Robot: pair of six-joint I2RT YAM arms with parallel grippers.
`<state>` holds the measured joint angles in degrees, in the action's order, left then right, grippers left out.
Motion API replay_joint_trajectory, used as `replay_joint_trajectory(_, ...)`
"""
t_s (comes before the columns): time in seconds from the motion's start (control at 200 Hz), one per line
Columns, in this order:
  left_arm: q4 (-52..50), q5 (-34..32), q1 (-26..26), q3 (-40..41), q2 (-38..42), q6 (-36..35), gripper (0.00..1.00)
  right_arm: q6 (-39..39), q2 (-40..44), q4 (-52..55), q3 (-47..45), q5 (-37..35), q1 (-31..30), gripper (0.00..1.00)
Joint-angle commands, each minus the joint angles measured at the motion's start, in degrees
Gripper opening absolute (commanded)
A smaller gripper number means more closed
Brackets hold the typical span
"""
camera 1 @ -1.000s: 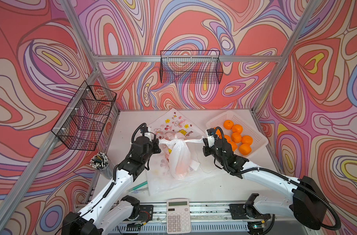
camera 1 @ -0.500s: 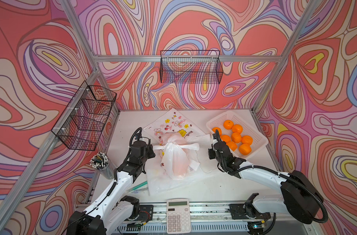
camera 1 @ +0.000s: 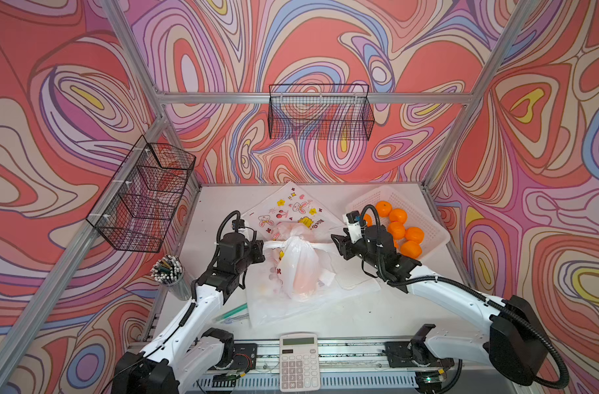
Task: Place the oranges into plastic bags & tie knots
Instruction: Pick up the plastic bag.
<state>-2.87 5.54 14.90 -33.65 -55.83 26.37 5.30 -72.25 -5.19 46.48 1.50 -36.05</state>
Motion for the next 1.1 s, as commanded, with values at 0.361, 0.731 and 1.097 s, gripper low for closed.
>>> replay_joint_trajectory(0.361, -9.4, 2.2, -0.4, -8.4, 8.1, -9.1, 0.57, -1.0, -11.6, 4.9, 12.6, 13.2, -3.7, 0.85)
replay_joint_trajectory(0.731, -17.3, 1.9, -0.3, -7.4, 6.2, 22.0, 0.88, -22.3, -7.2, 16.2, 8.3, 11.7, -1.4, 0.98)
replay_joint_trajectory(1.097, -12.9, 1.9, -0.5, -6.1, -1.5, 41.5, 0.96, -35.9, -11.9, 24.7, 11.7, 10.0, 1.5, 0.98)
